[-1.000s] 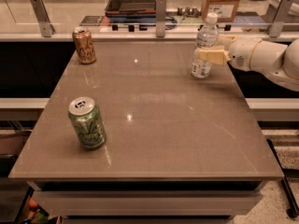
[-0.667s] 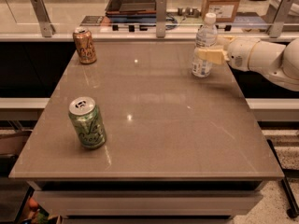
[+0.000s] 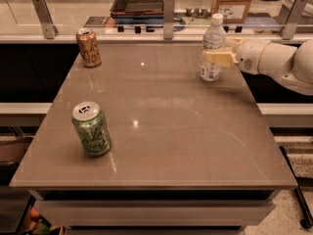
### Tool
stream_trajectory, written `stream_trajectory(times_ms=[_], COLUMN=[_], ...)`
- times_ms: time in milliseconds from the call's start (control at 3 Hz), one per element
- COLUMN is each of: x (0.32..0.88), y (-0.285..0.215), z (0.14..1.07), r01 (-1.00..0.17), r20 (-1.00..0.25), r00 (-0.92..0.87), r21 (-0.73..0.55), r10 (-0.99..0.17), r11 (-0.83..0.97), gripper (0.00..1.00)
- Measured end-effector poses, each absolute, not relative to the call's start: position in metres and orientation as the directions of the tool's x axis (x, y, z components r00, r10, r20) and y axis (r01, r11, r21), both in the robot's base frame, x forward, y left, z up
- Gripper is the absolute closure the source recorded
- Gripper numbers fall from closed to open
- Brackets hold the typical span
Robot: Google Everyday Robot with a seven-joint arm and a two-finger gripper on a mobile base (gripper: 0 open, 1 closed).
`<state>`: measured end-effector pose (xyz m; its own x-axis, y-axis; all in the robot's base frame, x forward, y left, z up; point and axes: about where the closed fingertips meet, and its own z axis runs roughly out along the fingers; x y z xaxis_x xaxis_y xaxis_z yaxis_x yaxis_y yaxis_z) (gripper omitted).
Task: Move blue plastic bottle near orange can
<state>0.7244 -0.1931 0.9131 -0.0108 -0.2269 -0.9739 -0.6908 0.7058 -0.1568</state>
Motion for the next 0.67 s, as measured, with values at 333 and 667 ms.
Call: stream_trajectory(times_ms=[333,667], x=[0.724,0.731], y=[-0.193,-0.174], z=[0.913,0.928], r01=[-0.691,-0.729], r20=[-0.974,-0.978], r00=[-0.011,-0.005], r21=[-0.157,-0.139], r10=[-0.227,-0.208], r11=[0.706,0.670], gripper=[1.00,1.00])
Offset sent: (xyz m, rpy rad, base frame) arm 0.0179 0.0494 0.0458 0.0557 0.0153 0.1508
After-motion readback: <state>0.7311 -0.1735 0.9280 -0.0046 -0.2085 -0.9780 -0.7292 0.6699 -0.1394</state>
